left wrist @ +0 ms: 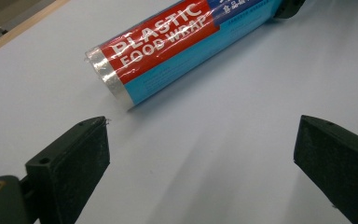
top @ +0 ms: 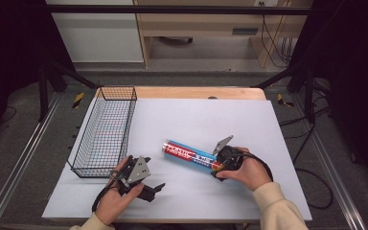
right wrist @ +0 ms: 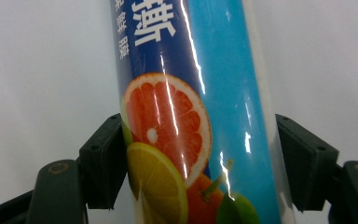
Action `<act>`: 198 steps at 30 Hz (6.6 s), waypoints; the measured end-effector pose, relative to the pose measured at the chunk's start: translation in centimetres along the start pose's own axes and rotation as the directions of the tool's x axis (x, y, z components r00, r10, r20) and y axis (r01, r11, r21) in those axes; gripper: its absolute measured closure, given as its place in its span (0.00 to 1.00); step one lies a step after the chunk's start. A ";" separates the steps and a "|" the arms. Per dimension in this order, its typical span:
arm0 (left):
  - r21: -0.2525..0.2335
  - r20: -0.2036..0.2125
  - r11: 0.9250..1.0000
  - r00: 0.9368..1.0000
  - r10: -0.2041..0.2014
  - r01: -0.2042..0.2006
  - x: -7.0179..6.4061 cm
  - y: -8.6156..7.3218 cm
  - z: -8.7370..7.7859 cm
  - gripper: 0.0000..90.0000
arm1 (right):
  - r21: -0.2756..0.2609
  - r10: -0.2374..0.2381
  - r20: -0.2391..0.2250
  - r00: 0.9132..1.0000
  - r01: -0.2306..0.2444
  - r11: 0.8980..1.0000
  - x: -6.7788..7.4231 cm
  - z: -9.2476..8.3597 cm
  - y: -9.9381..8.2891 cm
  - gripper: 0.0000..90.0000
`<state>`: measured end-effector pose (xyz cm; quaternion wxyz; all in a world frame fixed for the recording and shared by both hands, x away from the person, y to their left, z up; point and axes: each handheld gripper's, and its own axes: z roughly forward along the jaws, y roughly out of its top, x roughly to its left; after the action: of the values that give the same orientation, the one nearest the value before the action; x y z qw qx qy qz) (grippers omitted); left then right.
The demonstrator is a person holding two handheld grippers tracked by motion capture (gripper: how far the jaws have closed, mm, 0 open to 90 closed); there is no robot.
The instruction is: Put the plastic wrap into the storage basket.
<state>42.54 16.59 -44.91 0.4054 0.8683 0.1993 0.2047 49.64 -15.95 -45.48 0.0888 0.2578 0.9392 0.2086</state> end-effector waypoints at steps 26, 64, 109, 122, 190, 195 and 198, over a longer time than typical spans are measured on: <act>0.048 0.030 0.912 0.913 0.406 -0.407 4.0 11.3 0.3 0.05 | 0.009 -0.267 0.148 0.952 0.269 0.963 0.2 -7.8 4.2 0.33; 0.304 0.107 0.747 0.801 0.589 -0.591 3.9 14.0 3.5 0.33 | 0.006 -0.409 0.133 0.903 0.412 0.911 2.2 -10.4 9.4 0.34; 0.340 -0.008 0.821 0.872 0.490 -0.458 5.8 12.2 1.2 0.34 | -0.108 -0.088 0.360 0.929 0.135 0.985 -3.2 -6.6 -2.3 0.10; 0.353 -0.020 0.830 0.884 0.468 -0.431 6.8 11.7 1.5 0.34 | -0.177 0.081 0.370 0.926 -0.015 0.984 -6.4 -6.4 -3.4 0.07; 0.319 -0.265 0.939 0.940 0.217 -0.127 10.6 9.3 -8.7 0.35 | -0.402 0.560 0.277 0.781 -0.435 0.806 -6.1 -3.2 -5.7 0.06; 0.329 -0.267 0.937 0.941 0.210 -0.116 10.6 8.8 -8.5 0.35 | -0.408 0.582 0.278 0.764 -0.455 0.792 -6.6 -3.4 -6.3 0.06; 0.337 -0.279 0.936 0.938 0.206 -0.105 10.5 8.6 -8.8 0.35 | -0.408 0.597 0.273 0.754 -0.471 0.782 -6.8 -3.5 -6.6 0.06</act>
<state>48.37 22.35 -31.00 0.2067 0.8922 0.2207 0.3355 51.49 -25.85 -44.86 0.2482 0.5368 0.7417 0.3166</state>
